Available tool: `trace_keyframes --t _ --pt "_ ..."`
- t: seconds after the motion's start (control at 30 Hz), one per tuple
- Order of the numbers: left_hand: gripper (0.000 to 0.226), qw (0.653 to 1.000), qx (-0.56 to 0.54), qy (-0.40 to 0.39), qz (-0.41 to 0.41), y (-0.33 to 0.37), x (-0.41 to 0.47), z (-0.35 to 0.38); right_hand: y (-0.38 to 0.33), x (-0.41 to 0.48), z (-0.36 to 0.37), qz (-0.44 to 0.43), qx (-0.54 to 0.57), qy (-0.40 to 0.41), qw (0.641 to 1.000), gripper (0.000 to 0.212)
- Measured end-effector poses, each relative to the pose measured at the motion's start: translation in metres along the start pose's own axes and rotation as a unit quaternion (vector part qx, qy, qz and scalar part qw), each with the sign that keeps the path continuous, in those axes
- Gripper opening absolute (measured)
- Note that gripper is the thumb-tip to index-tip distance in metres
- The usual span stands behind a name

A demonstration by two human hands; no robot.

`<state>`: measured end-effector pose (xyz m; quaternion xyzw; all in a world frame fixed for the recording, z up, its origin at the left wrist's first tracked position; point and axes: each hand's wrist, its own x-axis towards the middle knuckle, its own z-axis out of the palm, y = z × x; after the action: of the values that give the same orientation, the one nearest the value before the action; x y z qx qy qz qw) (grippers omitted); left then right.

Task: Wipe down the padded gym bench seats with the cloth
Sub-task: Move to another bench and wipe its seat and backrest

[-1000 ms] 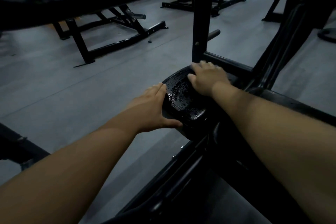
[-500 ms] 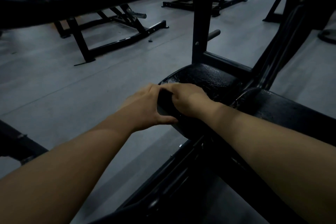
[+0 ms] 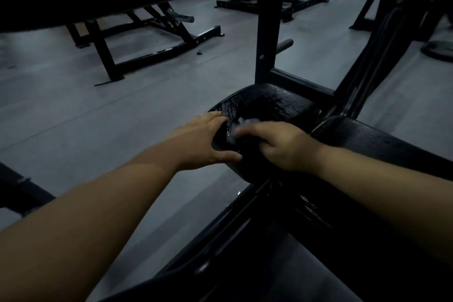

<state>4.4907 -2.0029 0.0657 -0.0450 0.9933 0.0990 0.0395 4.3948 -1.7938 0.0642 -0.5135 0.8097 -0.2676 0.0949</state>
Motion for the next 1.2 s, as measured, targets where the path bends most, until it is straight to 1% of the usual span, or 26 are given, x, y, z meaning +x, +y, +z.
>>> trace_keyframes --t 0.03,0.1,0.17,0.2,0.23,0.27,0.3,0.37,0.4,0.43,0.47,0.53,0.57,0.6,0.63,0.67,0.7,0.73,0.77,0.83,0.9,0.97,1.0,1.07,1.1,1.2 --pt "0.126 1.0 -0.012 0.005 0.002 -0.001 0.0 0.0 -0.001 -0.01 -0.005 -0.01 0.031 0.006 0.999 0.055" --pt "0.126 1.0 -0.013 0.011 0.011 -0.003 -0.003 0.003 0.019 -0.014 -0.017 0.011 0.047 0.105 0.993 0.053" --pt "0.124 1.0 -0.007 0.01 0.012 -0.002 -0.006 0.007 0.045 0.002 -0.03 0.123 -0.003 0.199 0.972 0.052" --pt "0.124 1.0 -0.005 0.01 0.01 -0.002 -0.006 0.008 0.046 0.011 -0.031 0.191 -0.043 0.196 0.961 0.052" --pt "0.124 1.0 -0.004 0.015 0.008 -0.001 -0.005 0.009 0.041 0.021 -0.026 0.235 -0.085 0.165 0.954 0.052" --pt "0.124 1.0 -0.002 0.022 0.007 0.0 -0.004 0.008 0.03 0.03 -0.017 0.247 -0.111 0.131 0.954 0.052" --pt "0.123 1.0 0.0 0.029 0.007 0.0 -0.002 0.008 0.015 0.035 -0.004 0.232 -0.102 0.108 0.961 0.053" --pt "0.119 0.999 0.003 0.036 0.011 -0.001 0.001 0.005 -0.017 0.037 0.018 0.152 -0.049 0.103 0.982 0.057" --pt "0.118 0.999 0.001 0.04 0.011 -0.001 0.002 0.003 -0.026 0.036 0.022 0.119 -0.008 0.113 0.986 0.057" --pt "0.117 0.999 0.0 0.046 0.01 -0.001 0.001 0.001 -0.03 0.036 0.019 0.11 0.041 0.13 0.985 0.054" --pt "0.118 0.999 0.001 0.051 0.006 -0.001 0.001 -0.003 -0.031 0.039 0.012 0.122 0.1 0.16 0.975 0.05" --pt "0.121 0.998 -0.003 0.057 -0.001 -0.003 -0.002 -0.007 -0.027 0.046 -0.011 0.178 0.246 0.213 0.929 0.039" --pt "0.125 0.998 -0.007 0.055 -0.005 -0.003 -0.003 -0.009 -0.024 0.05 -0.022 0.213 0.306 0.216 0.902 0.033" --pt "0.128 0.999 -0.009 0.049 -0.011 -0.003 -0.005 -0.01 -0.018 0.053 -0.03 0.243 0.326 0.195 0.893 0.027" --pt "0.13 0.999 -0.011 0.041 -0.016 -0.003 -0.006 -0.011 -0.014 0.054 -0.037 0.263 0.295 0.161 0.904 0.023" --pt "0.131 0.999 -0.011 0.035 -0.02 -0.002 -0.007 -0.012 -0.009 0.053 -0.044 0.277 0.214 0.129 0.928 0.023" --pt "0.131 0.999 -0.011 0.032 -0.023 -0.001 -0.007 -0.012 -0.003 0.05 -0.048 0.285 0.103 0.129 0.944 0.028" --pt "0.13 0.999 -0.01 0.031 -0.024 -0.001 -0.007 -0.012 0.0 0.048 -0.052 0.28 0.011 0.157 0.947 0.036" --pt "0.129 0.999 -0.007 0.03 -0.021 0.0 -0.006 -0.011 -0.002 0.045 -0.054 0.27 -0.028 0.195 0.943 0.041" --pt "0.128 1.0 0.001 0.026 -0.012 0.002 -0.001 -0.01 -0.012 0.049 -0.053 0.225 -0.057 0.236 0.943 0.045" --pt "0.126 1.0 0.008 0.018 -0.01 0.003 0.006 -0.01 -0.025 0.057 -0.035 0.178 -0.092 0.196 0.96 0.037" --pt "0.123 1.0 0.002 0.013 -0.012 0.001 0.012 -0.011 -0.032 0.062 -0.001 0.11 -0.167 0.139 0.97 0.027" --pt "0.124 1.0 0.003 0.01 -0.014 -0.001 0.015 -0.011 -0.03 0.063 0.015 0.098 -0.206 0.1 0.969 0.032" --pt "0.13 1.0 0.015 -0.007 -0.018 -0.005 0.02 -0.01 -0.015 0.065 0.03 0.121 -0.248 0.044 0.96 0.052" --pt "0.134 1.0 0.019 -0.018 -0.015 -0.006 0.023 -0.01 -0.003 0.067 0.026 0.14 -0.245 0.04 0.959 0.06" --pt "0.14 0.999 0.002 -0.041 0.006 -0.004 0.035 -0.018 0.029 0.081 -0.002 0.197 -0.215 0.031 0.956 0.063"
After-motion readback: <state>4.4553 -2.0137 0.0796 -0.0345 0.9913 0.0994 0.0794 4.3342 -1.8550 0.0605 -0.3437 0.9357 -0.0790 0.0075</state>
